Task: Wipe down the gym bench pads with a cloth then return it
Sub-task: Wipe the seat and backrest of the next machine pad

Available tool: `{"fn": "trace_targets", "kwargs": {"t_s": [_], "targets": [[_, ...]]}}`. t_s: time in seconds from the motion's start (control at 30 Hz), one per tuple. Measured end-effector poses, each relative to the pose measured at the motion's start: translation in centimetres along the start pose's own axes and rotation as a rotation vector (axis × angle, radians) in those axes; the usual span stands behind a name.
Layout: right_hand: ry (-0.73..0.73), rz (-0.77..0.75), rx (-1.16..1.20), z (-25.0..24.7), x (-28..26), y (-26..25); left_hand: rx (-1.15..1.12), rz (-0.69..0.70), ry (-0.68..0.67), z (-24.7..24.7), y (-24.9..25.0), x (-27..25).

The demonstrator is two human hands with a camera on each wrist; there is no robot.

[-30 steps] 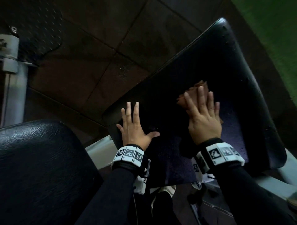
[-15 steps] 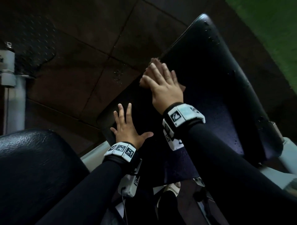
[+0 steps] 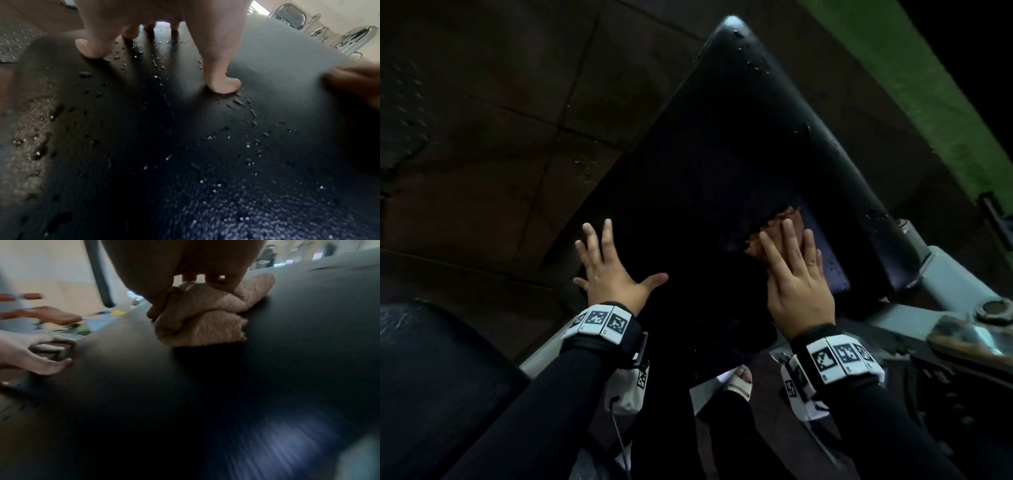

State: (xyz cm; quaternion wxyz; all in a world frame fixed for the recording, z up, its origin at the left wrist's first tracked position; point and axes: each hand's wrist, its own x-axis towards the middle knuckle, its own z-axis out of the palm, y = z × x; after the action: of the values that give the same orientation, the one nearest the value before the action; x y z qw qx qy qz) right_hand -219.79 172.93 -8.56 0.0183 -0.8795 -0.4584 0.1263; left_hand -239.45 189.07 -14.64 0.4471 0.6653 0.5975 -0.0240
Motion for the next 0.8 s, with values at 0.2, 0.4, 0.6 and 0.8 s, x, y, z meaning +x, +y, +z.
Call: {"fn": "trace_targets", "kwargs": {"t_s": [0.2, 0.4, 0.6, 0.8], "targets": [[0.05, 0.429, -0.015, 0.4, -2.4, 0.4, -0.007, 0.0, -0.009, -0.1, 0.0, 0.1], [0.111, 0.576, 0.095, 1.3, -3.2, 0.2, 0.002, 0.005, -0.007, 0.2, -0.2, 0.3], [0.187, 0.695, 0.094, 1.6, -3.5, 2.9, -0.003, 0.013, 0.006, 0.3, -0.4, 0.5], [0.315, 0.851, -0.014, -0.2, 1.2, 7.3, -0.01, 0.035, 0.04, 0.3, -0.6, 0.4]]}}
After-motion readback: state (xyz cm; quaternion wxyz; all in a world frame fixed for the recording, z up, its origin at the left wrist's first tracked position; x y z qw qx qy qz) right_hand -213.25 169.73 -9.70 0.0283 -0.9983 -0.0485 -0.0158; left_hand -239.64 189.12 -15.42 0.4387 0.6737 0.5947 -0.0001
